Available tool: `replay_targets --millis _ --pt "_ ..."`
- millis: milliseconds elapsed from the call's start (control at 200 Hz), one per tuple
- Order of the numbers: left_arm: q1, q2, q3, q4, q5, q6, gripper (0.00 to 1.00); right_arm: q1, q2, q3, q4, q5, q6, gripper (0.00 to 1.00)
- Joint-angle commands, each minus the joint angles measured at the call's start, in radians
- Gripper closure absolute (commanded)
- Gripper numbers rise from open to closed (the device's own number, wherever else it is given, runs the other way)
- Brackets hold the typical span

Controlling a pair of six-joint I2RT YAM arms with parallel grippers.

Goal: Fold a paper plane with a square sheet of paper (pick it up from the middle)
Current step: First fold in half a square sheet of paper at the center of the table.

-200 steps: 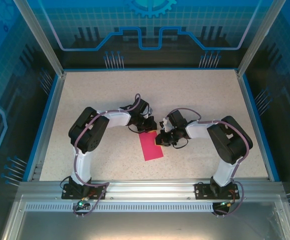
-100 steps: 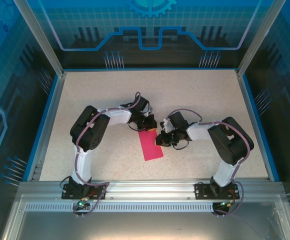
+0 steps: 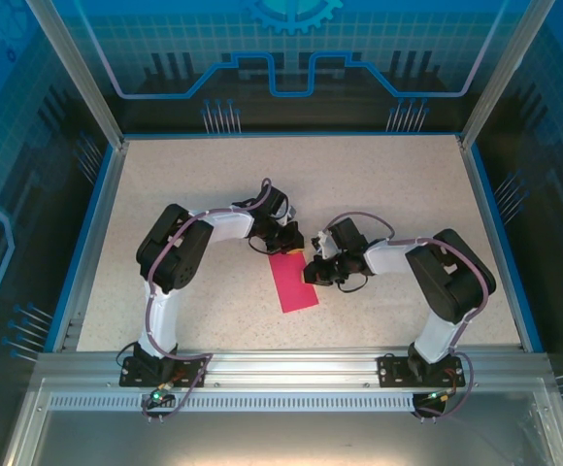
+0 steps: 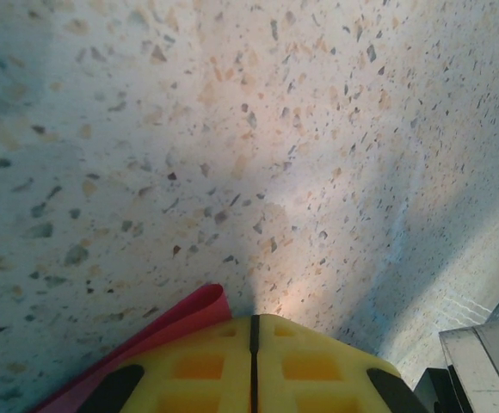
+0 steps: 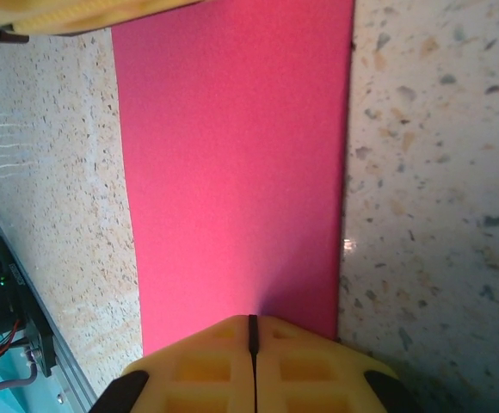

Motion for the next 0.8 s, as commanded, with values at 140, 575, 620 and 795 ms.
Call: replay_targets --millis 140,575,620,795 --pt "0.075 0.071 0.025 0.021 -0.171 0.047 0.95 0.013 -0.028 -0.094 -0.245 0.015 -0.012 0.96" --pt "0.075 0.063 0.023 0.039 -0.150 0.063 0.93 0.013 -0.108 -0.247 -0.215 0.000 0.023 0.96" --pt "0.076 0.063 0.028 0.038 -0.149 0.065 0.92 0.013 -0.120 -0.262 -0.220 0.003 0.025 0.96" --pt "0.077 0.062 0.035 0.039 -0.145 0.068 0.91 0.012 -0.160 -0.296 -0.238 0.007 0.026 0.96"
